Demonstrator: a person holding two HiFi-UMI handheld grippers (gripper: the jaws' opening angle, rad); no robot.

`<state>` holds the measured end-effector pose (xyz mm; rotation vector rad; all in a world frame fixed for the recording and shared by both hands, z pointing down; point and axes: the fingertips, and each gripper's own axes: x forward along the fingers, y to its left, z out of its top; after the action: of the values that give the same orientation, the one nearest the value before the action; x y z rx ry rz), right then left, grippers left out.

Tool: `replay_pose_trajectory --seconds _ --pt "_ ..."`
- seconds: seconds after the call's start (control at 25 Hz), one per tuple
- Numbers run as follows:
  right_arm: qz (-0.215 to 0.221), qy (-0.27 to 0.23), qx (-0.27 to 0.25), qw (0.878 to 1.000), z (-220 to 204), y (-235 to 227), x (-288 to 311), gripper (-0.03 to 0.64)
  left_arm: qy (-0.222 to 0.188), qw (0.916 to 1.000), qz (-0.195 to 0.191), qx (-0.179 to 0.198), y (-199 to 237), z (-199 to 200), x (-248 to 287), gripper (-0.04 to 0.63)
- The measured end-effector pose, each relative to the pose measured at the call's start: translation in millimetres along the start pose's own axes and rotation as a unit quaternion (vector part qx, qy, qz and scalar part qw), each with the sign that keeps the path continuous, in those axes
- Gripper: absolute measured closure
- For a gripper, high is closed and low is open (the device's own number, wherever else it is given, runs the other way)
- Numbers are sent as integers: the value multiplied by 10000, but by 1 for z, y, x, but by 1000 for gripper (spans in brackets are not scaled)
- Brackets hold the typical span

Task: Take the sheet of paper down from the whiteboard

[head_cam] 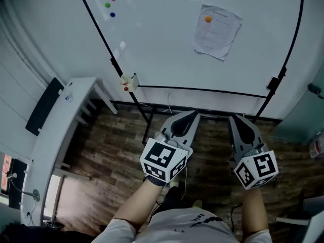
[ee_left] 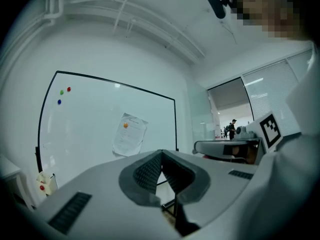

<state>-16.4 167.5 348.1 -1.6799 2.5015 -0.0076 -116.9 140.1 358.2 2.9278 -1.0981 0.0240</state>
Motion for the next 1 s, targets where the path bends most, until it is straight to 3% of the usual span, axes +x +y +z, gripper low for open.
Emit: replay_pose_trajectory --seconds 0.32,0.64,1.0 --pt "-456 45 -237 9987 5 -20 78 604 -247 9983 -411 331 62 24 61 584" --pt "-1067 27 -158 9942 0 -45 163 604 -354 9944 -853 515 135 41 122 584" --pt "-1328 52 -167 9910 -10 -82 213 604 -527 9936 -831 551 180 39 175 584"
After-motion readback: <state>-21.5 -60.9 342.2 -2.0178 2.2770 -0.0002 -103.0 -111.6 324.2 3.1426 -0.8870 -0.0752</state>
